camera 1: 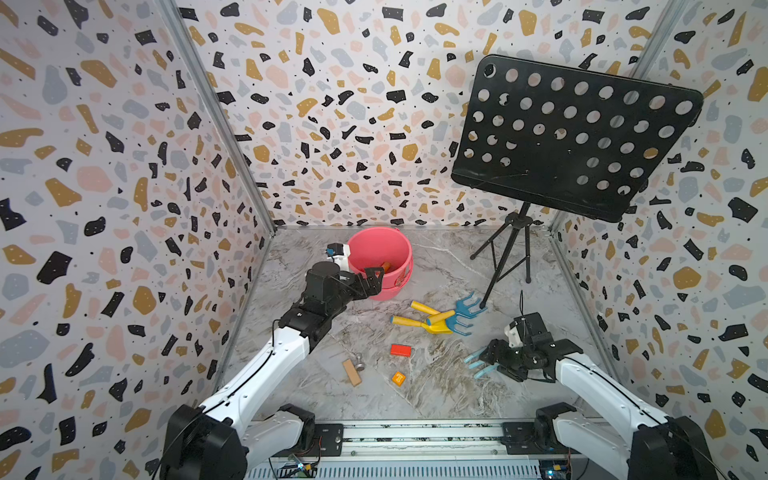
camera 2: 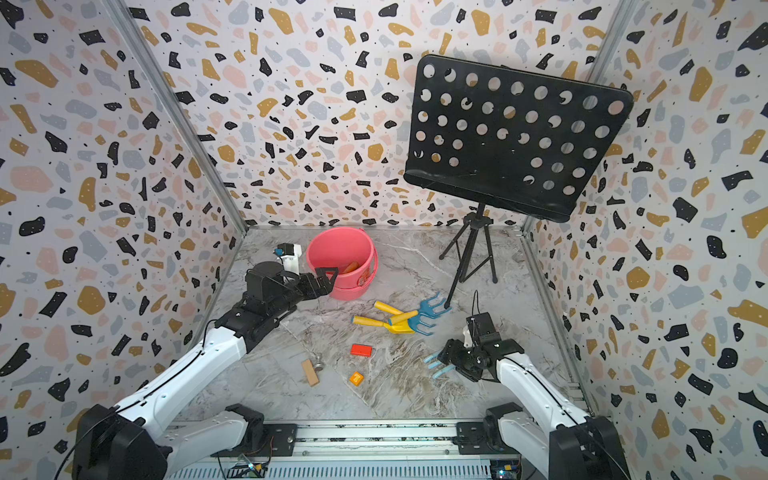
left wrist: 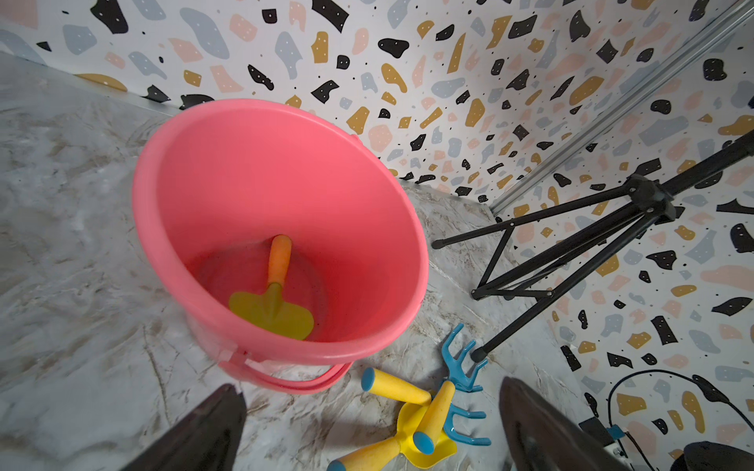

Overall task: Organize the gardening tools
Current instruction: Pick up the gardening tool from the center of the board.

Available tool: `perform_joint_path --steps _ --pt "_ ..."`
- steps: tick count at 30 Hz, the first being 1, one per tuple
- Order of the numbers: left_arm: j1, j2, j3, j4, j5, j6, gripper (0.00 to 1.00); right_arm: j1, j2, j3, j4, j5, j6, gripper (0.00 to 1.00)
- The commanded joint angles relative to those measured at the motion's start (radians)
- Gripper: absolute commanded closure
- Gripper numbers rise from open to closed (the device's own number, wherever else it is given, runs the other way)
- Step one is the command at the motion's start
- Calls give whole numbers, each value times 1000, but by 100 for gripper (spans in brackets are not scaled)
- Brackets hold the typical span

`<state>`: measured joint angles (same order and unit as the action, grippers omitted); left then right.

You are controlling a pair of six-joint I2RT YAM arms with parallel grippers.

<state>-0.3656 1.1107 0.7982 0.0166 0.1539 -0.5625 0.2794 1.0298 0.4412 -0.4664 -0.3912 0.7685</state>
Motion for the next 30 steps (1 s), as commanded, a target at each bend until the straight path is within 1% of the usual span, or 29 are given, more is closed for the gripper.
perform_joint_path --steps 1,5,10,13,15,18,20,22,24,26,30 --pt "-4 -29 -17 -8 -38 4 1 24 34 39 114 -52 34 31" --pt "-3 -38 -23 -16 -54 5 0 65 81 69 181 -64 44 34" --pt "-4 -27 -24 -10 -59 7 0 107 134 85 270 -79 57 35" --pt "-4 -17 -19 -16 -62 10 0 112 164 116 273 -101 24 36" --pt "-4 -16 -17 -17 -63 12 0 111 174 158 220 -102 -27 36" --pt "-4 -16 -17 -19 -66 16 1 112 181 235 100 -54 -119 31" --pt "-4 -18 -19 -20 -66 17 0 112 189 285 17 11 -170 26" --pt "-4 -18 -20 -22 -66 19 0 107 213 349 -72 120 -229 21" --pt "-4 -20 -21 -27 -64 22 0 84 244 388 -139 201 -259 18" --pt "-4 -22 -21 -34 -62 24 1 40 270 401 -157 220 -278 17" --pt "-4 -33 -20 -44 -58 31 1 -45 325 399 -159 202 -297 15"
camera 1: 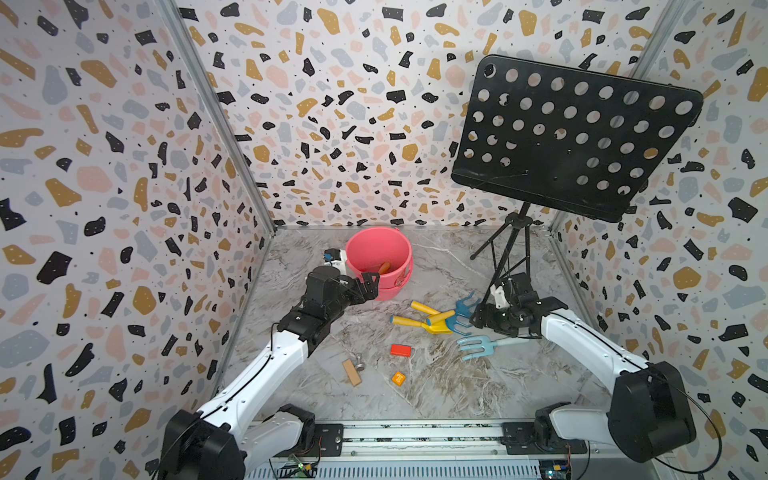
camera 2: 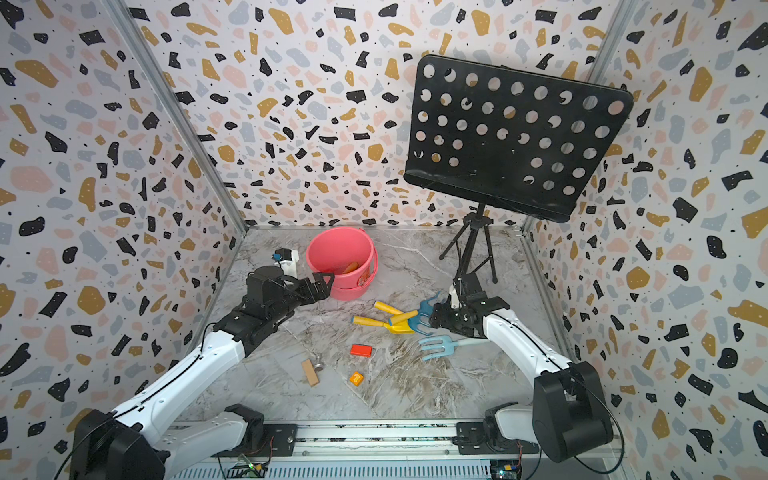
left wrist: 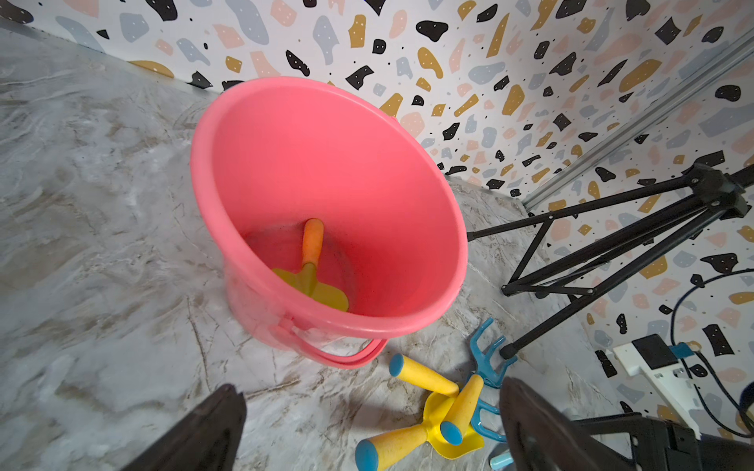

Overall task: Organize the gardening tools
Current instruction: Pick up the gardening tool from the center of the board.

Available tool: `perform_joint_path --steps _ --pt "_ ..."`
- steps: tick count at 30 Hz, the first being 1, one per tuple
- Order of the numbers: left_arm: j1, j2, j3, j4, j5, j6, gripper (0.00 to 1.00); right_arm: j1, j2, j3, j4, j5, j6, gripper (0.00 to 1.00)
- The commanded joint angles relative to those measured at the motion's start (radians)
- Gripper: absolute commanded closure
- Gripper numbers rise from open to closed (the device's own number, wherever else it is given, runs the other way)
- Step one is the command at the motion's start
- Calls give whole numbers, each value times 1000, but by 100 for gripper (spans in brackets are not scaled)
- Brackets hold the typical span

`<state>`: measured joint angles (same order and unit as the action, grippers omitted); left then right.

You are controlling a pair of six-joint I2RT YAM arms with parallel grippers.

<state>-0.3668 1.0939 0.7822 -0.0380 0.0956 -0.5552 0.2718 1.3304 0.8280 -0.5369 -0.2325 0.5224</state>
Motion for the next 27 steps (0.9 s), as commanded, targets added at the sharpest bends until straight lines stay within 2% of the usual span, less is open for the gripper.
perform_joint_path --steps 1,8,18,27 --pt "-3 -18 -6 10 2 25 1 -49 41 11 -89 42 -56 15" --pt "-4 -16 -19 10 33 22 0 -106 107 -21 -94 13 -74 14" --pt "-56 2 -39 8 56 28 1 -109 -67 -116 -247 60 -35 10" --pt "-70 -4 -31 14 50 21 1 -106 -123 -176 -329 -88 -12 14"
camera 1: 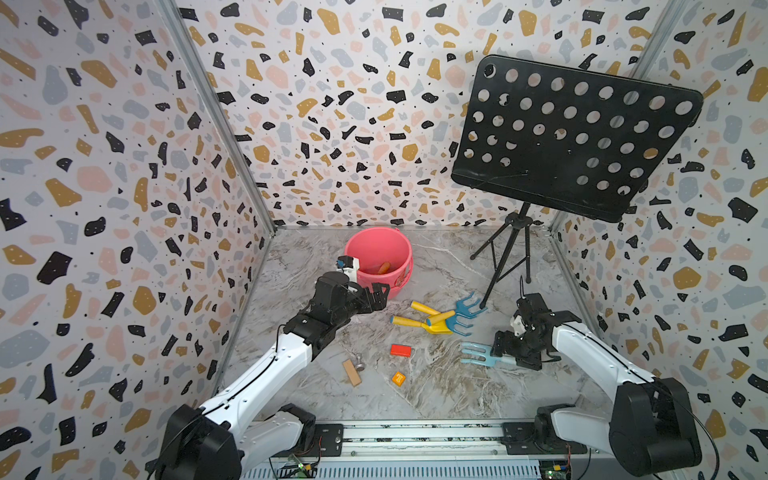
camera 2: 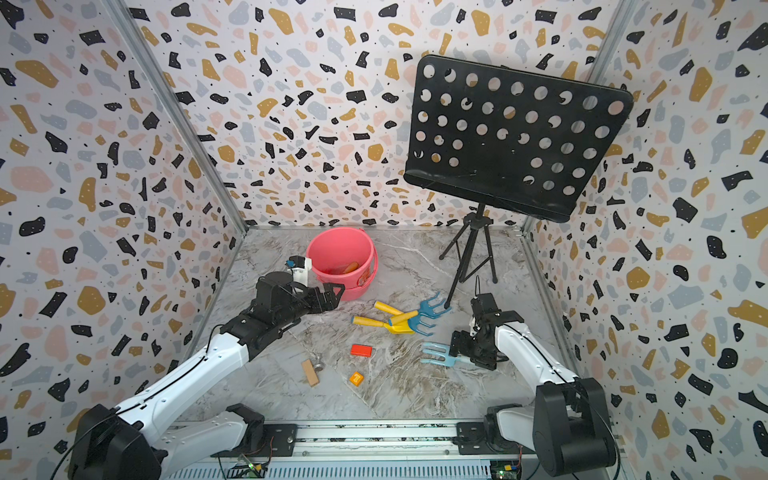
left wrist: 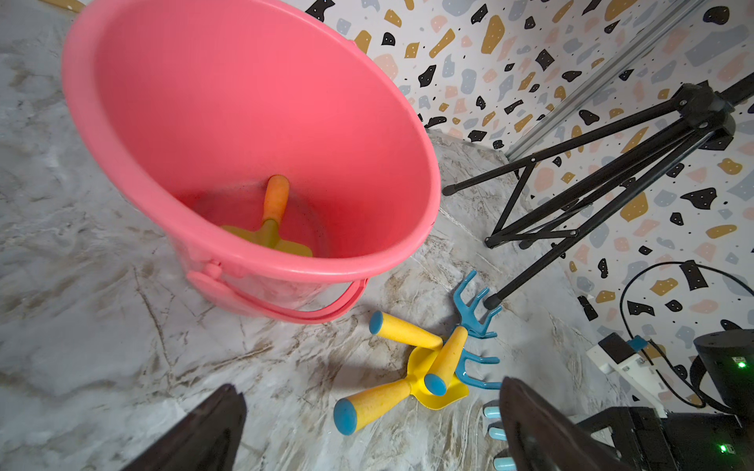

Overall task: Organize the gardening tools
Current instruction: Pick up the gardening tool from the center of the board.

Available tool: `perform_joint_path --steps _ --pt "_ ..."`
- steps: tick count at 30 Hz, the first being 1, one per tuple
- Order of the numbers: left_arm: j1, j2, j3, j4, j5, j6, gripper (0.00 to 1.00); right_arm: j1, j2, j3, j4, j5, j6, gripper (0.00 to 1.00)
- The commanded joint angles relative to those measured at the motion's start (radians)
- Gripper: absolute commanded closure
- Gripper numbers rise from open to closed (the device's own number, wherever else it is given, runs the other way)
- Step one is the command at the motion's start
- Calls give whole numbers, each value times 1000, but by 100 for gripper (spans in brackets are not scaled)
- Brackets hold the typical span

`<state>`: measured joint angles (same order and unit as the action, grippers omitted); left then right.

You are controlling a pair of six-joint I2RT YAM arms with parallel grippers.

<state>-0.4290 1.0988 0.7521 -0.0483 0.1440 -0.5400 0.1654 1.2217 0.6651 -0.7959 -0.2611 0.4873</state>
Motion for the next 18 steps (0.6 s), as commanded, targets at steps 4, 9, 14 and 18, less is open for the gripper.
perform_joint_path --steps 4,9,14,18 --pt "-11 -19 0 21 -4 5 1 9 -7 -18 -94 -76 16 15" --pt "-11 -26 4 9 -13 7 1 36 -36 6 -111 -80 11 18" --pt "-11 -36 9 3 -18 8 1 100 -4 35 -113 -49 10 23" --pt "-10 -44 13 -4 -29 9 0 156 18 28 -51 -80 49 25"
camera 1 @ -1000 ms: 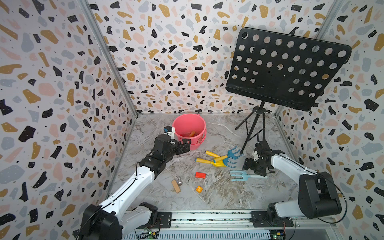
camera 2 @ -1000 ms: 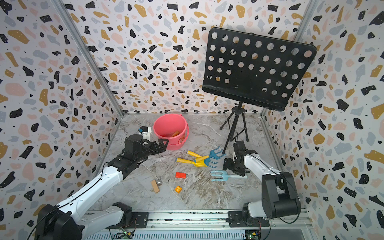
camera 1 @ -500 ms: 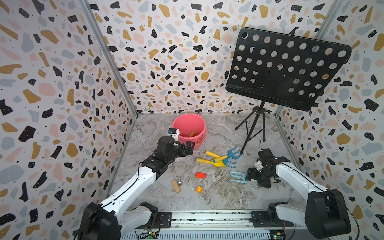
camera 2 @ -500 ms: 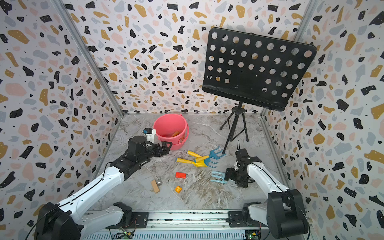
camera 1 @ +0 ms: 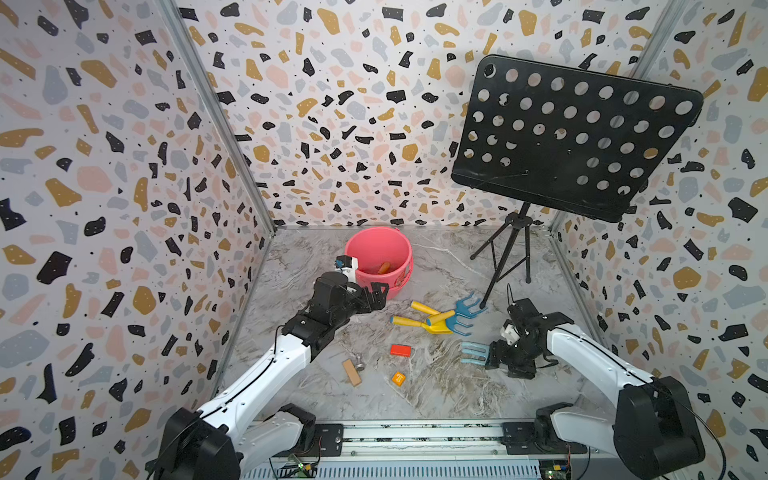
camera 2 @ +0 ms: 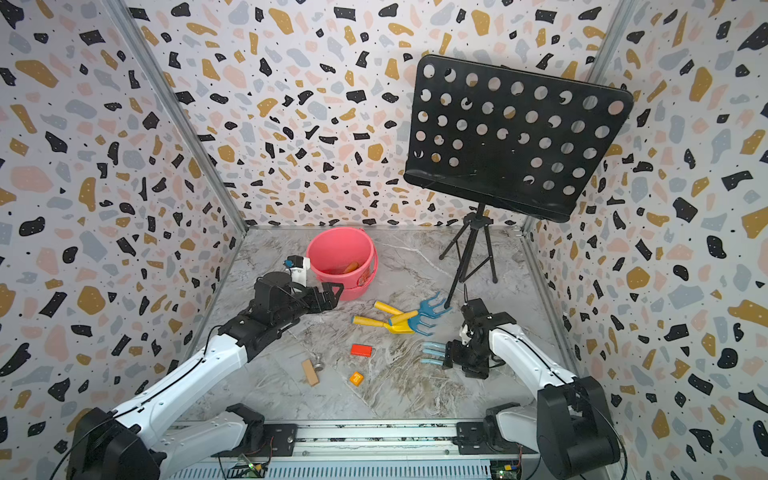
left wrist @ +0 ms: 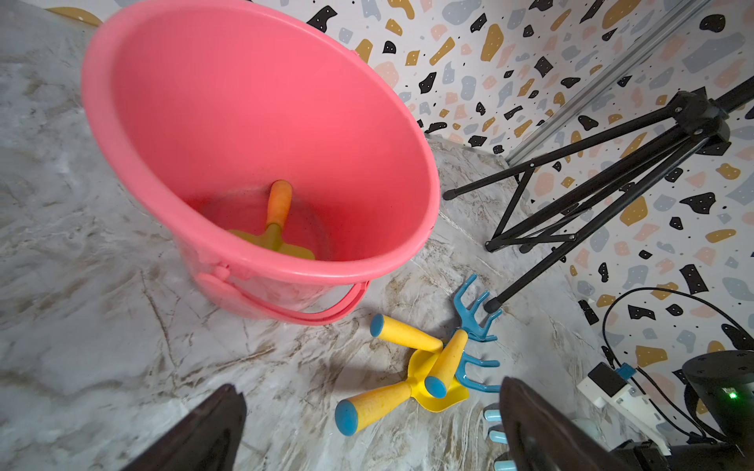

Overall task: Organize the gardening tools
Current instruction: Pick up the gardening tool from the center of the board.

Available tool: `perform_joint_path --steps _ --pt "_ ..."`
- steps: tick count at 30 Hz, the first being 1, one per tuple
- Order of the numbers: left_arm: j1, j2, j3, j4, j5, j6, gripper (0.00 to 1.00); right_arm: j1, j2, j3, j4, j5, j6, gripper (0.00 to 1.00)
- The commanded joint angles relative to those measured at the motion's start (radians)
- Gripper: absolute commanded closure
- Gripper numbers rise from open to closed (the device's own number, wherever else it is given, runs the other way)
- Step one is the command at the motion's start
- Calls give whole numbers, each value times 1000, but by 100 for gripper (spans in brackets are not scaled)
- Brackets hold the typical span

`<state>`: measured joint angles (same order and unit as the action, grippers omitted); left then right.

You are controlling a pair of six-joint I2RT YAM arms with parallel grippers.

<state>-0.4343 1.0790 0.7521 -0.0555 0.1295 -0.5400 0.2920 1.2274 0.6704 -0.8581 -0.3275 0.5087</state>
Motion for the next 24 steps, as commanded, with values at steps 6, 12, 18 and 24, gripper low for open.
perform_joint_path --steps 6,12,18,24 --pt "-6 -24 13 -1 -20 10 1 99 104 15 154 -90 90 27" --pt "-6 -16 18 -6 -27 12 0 138 190 41 344 -121 141 26" --pt "-5 -13 26 -18 -21 19 1 136 320 159 379 -70 92 20" --pt "-6 -15 32 -33 -29 31 0 132 345 286 293 -64 -16 20"
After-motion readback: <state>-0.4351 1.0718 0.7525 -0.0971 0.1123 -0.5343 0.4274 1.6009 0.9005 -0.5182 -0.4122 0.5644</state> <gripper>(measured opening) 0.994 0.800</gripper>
